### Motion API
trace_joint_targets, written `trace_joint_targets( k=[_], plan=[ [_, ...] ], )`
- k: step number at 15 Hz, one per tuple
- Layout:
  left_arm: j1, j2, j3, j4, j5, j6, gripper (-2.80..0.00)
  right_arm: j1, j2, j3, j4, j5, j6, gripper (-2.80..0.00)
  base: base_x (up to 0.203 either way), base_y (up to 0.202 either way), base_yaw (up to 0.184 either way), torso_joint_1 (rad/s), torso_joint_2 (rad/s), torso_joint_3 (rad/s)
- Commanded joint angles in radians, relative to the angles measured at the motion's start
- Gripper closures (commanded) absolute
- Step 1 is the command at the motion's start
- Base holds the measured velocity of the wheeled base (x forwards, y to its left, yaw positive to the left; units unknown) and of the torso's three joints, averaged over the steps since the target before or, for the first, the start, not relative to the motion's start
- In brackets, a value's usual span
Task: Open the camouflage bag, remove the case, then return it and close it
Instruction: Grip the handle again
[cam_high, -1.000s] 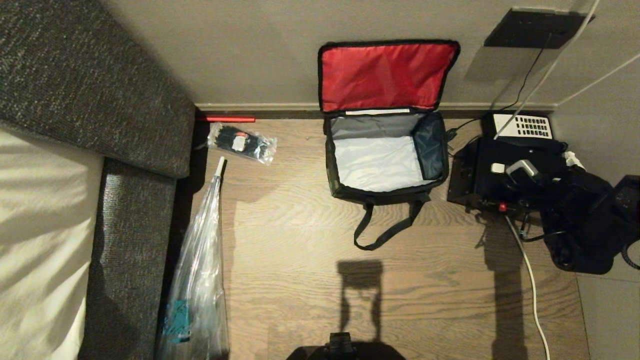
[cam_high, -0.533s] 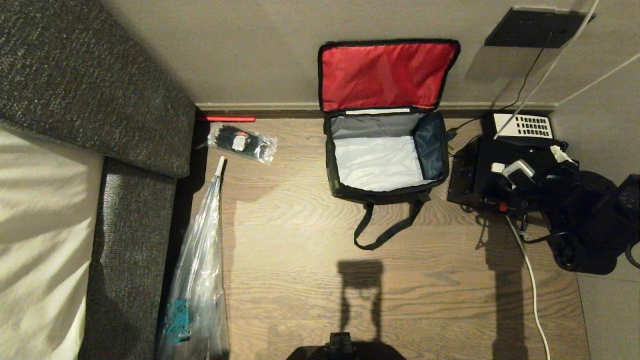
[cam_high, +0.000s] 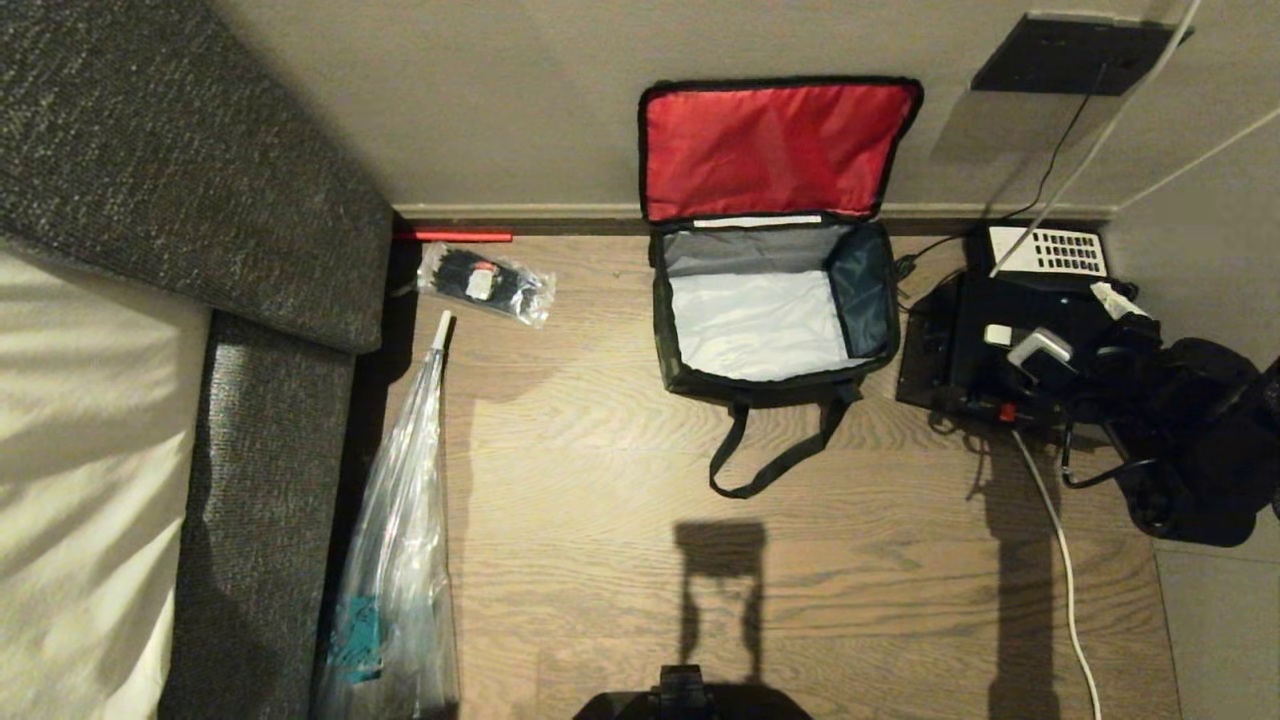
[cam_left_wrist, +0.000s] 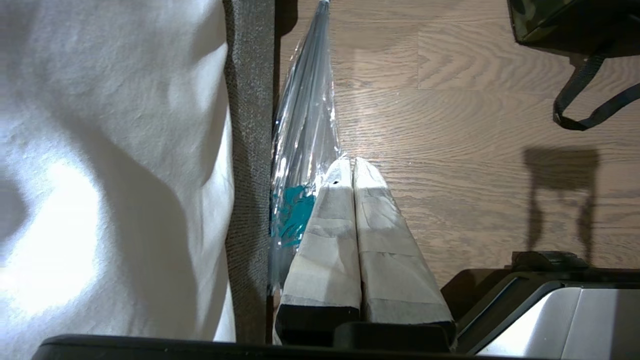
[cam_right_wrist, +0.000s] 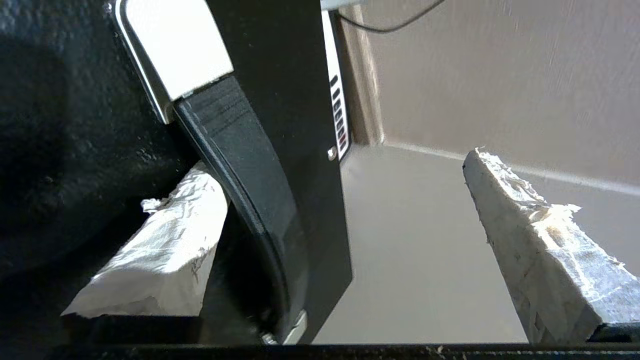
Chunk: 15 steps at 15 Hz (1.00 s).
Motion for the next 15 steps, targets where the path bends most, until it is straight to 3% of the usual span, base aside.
trace_joint_targets(
  k=[1,10,15],
  plan=[
    [0.000,0.001,0.002,-0.001,0.000,0.000,0.00,-0.018,-0.018,-0.005,-0.013,-0.014,-0.026,-2.80,0.000,0.000,0.000,0.000,0.00,0.000],
    [0.000,0.001,0.002,-0.001,0.000,0.000,0.00,-0.048,-0.067,0.050,-0.013,-0.036,-0.071,-2.80,0.000,0.000,0.000,0.000,0.00,0.000],
    [0.000,0.001,0.002,-0.001,0.000,0.000,0.00,-0.041,-0.024,0.027,-0.013,-0.065,-0.044,-2.80,0.000,0.000,0.000,0.000,0.00,0.000]
  ],
)
